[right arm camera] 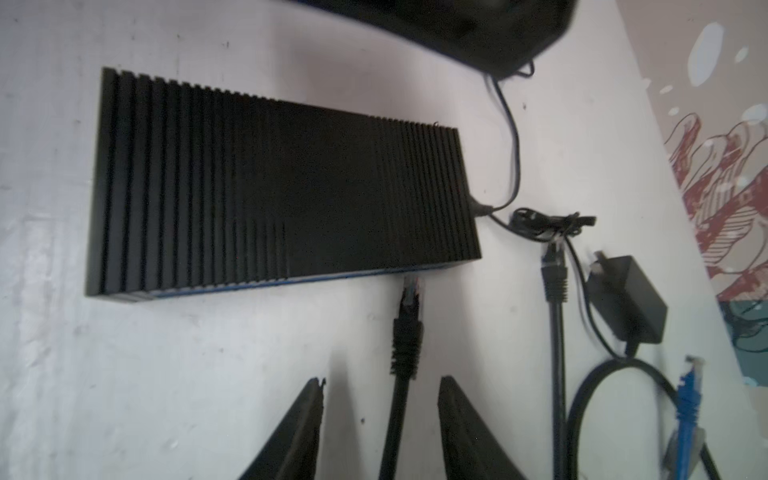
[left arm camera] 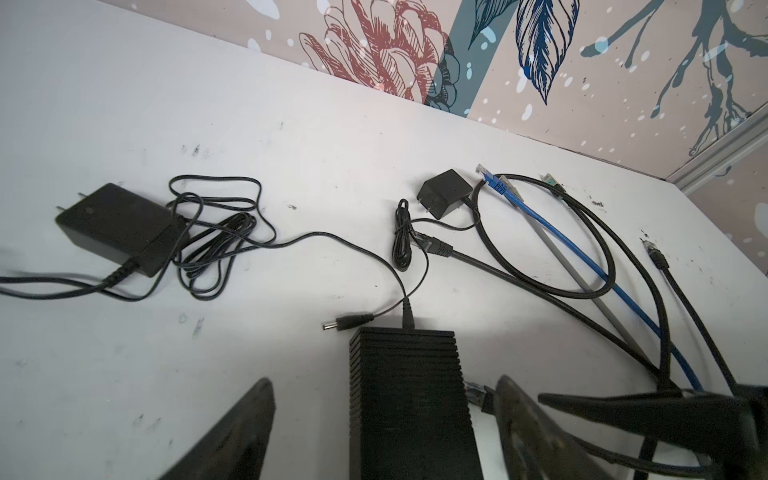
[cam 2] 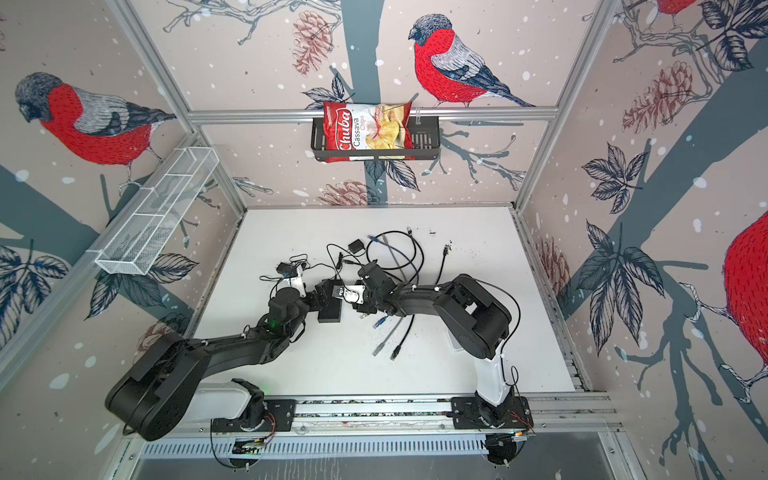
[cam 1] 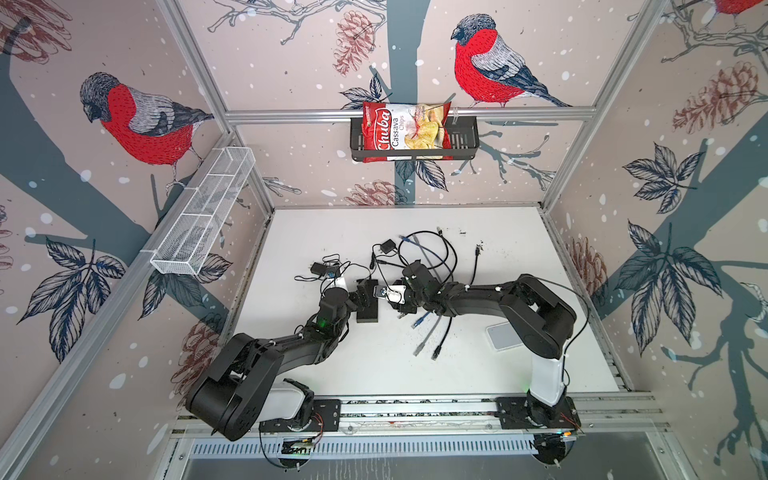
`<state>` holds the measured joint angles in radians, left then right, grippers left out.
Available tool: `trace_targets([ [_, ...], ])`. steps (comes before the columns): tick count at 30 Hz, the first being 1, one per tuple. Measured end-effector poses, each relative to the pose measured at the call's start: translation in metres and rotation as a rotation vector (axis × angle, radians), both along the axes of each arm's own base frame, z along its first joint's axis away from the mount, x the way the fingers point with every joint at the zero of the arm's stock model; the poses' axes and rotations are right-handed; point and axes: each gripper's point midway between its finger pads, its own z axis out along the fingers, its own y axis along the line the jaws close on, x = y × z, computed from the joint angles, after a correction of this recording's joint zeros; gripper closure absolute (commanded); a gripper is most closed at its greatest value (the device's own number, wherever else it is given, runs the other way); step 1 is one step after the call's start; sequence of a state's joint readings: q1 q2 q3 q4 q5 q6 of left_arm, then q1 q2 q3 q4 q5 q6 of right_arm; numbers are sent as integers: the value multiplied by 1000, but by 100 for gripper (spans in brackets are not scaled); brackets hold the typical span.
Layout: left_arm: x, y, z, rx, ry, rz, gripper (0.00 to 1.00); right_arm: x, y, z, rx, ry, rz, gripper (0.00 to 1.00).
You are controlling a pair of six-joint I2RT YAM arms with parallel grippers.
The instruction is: Insert the plug into the switch port
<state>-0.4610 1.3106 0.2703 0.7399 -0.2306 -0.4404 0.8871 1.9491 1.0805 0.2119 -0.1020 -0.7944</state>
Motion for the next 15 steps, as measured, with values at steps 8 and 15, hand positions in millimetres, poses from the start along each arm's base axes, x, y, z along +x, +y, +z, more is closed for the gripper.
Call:
trace_targets([
  [8,-13,16,2,2,-12,39,18,10,8,-10,-45,-49,33,59],
  [15,-15,21,7,-3,-26,54,18,11,12,-17,-61,-58,52,65],
])
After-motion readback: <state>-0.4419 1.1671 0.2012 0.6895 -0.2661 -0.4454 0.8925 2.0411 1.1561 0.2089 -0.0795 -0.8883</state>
